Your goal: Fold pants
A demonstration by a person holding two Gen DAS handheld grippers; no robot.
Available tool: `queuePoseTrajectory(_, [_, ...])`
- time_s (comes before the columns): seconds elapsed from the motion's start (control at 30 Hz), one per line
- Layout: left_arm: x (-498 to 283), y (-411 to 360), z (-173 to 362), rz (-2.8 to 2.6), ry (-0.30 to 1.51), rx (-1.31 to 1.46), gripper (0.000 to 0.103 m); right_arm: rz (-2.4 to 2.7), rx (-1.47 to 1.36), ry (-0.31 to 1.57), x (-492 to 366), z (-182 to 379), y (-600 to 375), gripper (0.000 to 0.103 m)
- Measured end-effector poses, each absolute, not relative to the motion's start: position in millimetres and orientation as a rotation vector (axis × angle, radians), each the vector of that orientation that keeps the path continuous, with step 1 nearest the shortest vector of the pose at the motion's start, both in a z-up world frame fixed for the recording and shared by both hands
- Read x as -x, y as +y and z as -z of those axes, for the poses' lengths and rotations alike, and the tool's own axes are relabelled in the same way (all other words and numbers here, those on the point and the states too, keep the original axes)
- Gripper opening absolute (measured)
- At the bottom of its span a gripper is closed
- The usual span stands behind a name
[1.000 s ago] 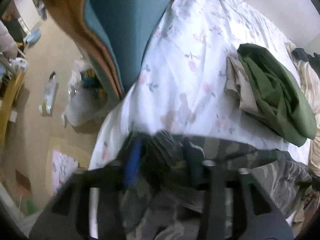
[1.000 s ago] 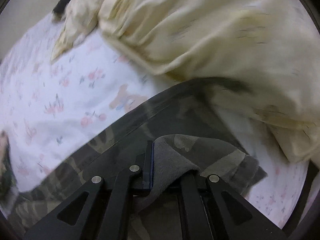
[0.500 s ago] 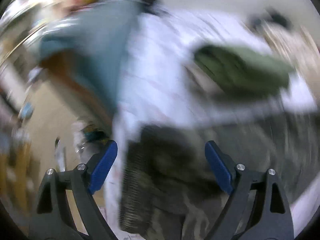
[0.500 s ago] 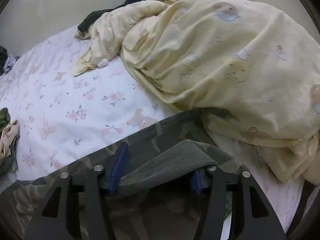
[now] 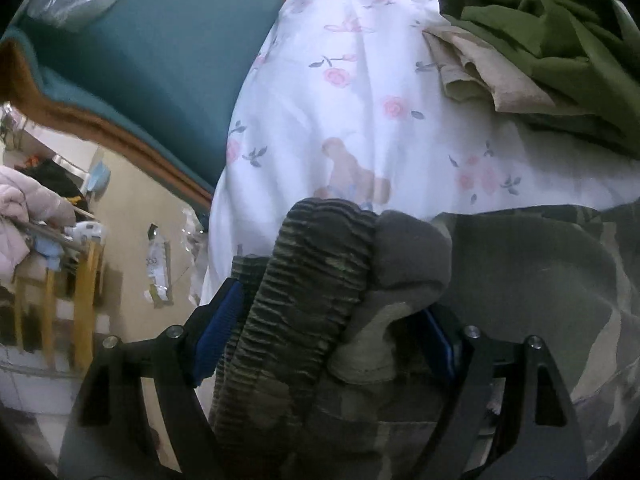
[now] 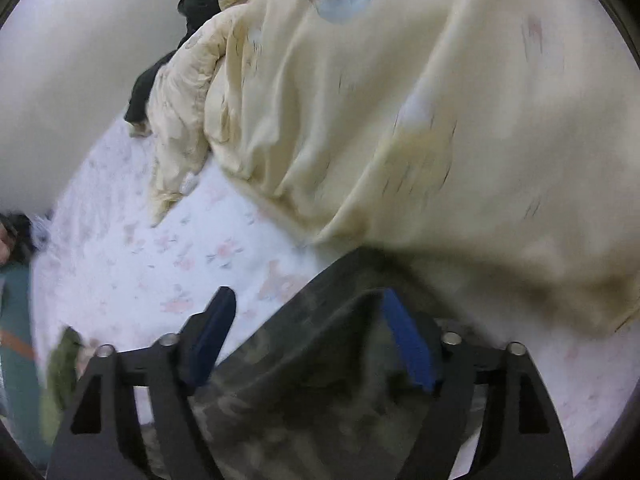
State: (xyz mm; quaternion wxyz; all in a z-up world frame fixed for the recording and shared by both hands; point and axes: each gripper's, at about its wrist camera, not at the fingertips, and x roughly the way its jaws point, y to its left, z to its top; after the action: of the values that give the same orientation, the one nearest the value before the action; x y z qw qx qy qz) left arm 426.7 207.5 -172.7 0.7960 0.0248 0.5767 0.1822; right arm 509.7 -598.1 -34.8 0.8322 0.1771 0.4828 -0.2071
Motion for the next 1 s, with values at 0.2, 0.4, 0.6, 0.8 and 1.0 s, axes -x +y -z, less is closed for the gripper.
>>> queuePoseTrajectory(0.2, [-417.0,218.6,186.7,-0.376,1.254,0.02,0.083,0.417,-0.164,1.112,-476.5,57.6,-624.7,0.08])
queuePoseTrajectory(0.4, [-408.8,215.1,187.8,-0.397,1.244,0.014,0.084,0.356,-0.351,1.125,-415.3,116.1,-662.0,0.078])
queuePoseTrajectory(0.6, [-409.3,212.1,186.8,-0.396,1.246,-0.003,0.084,0.329,-0.334,1.142,-403.8,132.2,-650.5,0.008])
queuePoseTrajectory(0.8, [-408.6,209.8,187.8,-0.388,1.235,-0.026,0.084,0.378,-0.197,1.208,-405.9,69.9,-644.1,0.007])
queuePoseTrajectory(1.0, [-406.7,205.4,186.8,-0.379,1.233,-0.029,0.084,0.681,0.142,1.3,-425.0,90.1,-650.5,0.063])
